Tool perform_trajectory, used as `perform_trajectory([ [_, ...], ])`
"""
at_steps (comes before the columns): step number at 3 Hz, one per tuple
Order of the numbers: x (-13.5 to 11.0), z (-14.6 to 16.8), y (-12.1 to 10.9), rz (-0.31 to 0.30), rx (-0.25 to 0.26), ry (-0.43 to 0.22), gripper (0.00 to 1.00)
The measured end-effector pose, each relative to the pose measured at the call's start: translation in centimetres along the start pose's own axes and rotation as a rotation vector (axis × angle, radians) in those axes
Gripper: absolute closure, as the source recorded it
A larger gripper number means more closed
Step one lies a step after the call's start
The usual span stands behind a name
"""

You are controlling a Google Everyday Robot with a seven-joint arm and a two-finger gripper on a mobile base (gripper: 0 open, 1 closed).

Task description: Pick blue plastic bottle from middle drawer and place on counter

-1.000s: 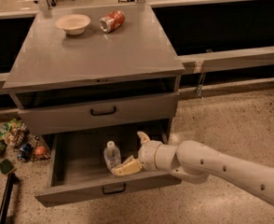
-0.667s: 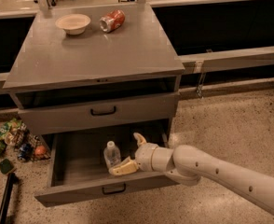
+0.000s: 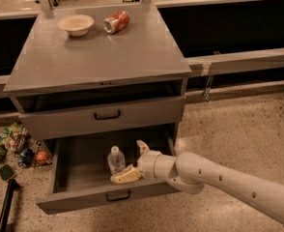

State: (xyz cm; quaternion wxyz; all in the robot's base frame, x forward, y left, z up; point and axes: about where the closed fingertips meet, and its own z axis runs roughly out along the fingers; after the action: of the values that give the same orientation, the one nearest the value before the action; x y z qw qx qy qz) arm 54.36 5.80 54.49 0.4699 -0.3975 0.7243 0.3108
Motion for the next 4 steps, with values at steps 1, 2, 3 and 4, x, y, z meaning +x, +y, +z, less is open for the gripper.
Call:
perform_trajectory([
  [1, 1.3, 2.5, -1.2, -0.002, 0.038, -0.008, 0.0],
  [2, 2.0, 4.4, -2.6, -0.013, 0.082, -0.024, 0.0],
  [3, 2.6, 5.6, -3.4, -0.016, 0.085, -0.022, 0.0],
  [4, 3.6, 7.2, -3.3, -0.003, 0.065, -0.009, 0.0],
])
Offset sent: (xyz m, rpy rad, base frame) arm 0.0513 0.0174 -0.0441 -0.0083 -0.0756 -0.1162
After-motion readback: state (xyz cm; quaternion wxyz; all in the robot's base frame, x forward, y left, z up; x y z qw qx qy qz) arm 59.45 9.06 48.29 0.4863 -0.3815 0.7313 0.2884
